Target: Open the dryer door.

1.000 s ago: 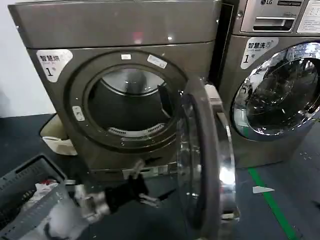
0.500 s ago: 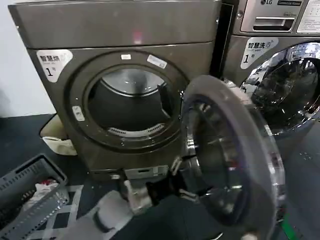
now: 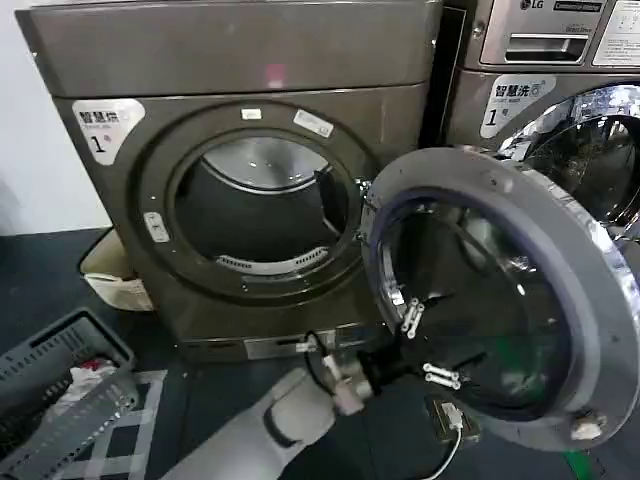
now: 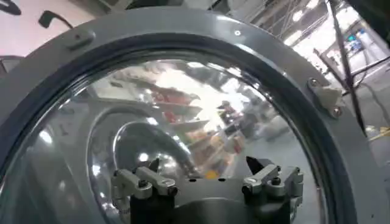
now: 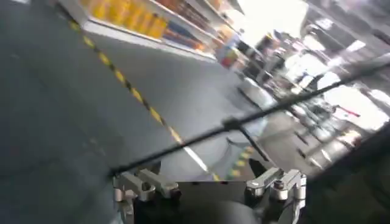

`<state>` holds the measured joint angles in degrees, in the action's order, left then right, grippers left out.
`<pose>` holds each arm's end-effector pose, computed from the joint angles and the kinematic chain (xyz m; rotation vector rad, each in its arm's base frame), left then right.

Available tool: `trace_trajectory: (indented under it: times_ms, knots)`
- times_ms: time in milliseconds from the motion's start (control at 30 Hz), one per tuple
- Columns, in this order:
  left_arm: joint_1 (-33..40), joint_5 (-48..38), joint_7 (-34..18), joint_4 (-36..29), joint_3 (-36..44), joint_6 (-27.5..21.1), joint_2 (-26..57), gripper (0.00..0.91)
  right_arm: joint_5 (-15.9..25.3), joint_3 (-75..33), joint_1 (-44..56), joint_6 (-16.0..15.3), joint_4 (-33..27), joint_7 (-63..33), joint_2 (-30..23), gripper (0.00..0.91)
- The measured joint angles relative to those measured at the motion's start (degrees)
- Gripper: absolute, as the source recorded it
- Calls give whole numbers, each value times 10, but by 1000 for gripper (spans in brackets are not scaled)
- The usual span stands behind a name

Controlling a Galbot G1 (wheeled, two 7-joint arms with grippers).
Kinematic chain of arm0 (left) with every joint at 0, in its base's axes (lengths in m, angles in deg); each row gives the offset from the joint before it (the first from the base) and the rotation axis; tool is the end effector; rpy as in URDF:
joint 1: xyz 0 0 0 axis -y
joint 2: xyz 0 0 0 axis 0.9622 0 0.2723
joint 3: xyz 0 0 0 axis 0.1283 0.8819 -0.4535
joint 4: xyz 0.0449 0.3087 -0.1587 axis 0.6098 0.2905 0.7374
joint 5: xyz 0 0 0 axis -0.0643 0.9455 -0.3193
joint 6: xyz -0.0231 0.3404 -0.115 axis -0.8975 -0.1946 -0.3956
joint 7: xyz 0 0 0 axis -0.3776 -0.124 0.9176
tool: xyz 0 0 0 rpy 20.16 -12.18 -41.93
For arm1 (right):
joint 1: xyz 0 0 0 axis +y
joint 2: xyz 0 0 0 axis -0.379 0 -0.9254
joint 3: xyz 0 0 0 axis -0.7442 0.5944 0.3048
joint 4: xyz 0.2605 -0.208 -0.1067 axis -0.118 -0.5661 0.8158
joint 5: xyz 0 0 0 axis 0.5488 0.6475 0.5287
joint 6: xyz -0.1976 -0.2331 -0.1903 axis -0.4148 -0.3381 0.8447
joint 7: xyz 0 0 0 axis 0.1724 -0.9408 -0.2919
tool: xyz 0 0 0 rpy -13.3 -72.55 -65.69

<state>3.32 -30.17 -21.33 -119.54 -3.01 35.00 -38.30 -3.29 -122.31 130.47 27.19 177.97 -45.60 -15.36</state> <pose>0.3255 -0.1383 -0.2436 1.4686 2.1578 0.4403 -0.1112 -0.4384 -0.1476 -1.1165 -2.2222 0.5360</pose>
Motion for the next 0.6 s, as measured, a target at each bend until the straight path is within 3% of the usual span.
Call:
trace_trajectory:
  times_ms: [367, 600]
  knots:
    - [45, 54, -33, 80, 31, 9, -98, 907, 23, -26, 8, -15, 12, -57, -97, 907]
    - [66, 99, -58, 136, 31, 24, -158, 907, 19, -38, 14, -4, 27, -65, -137, 907]
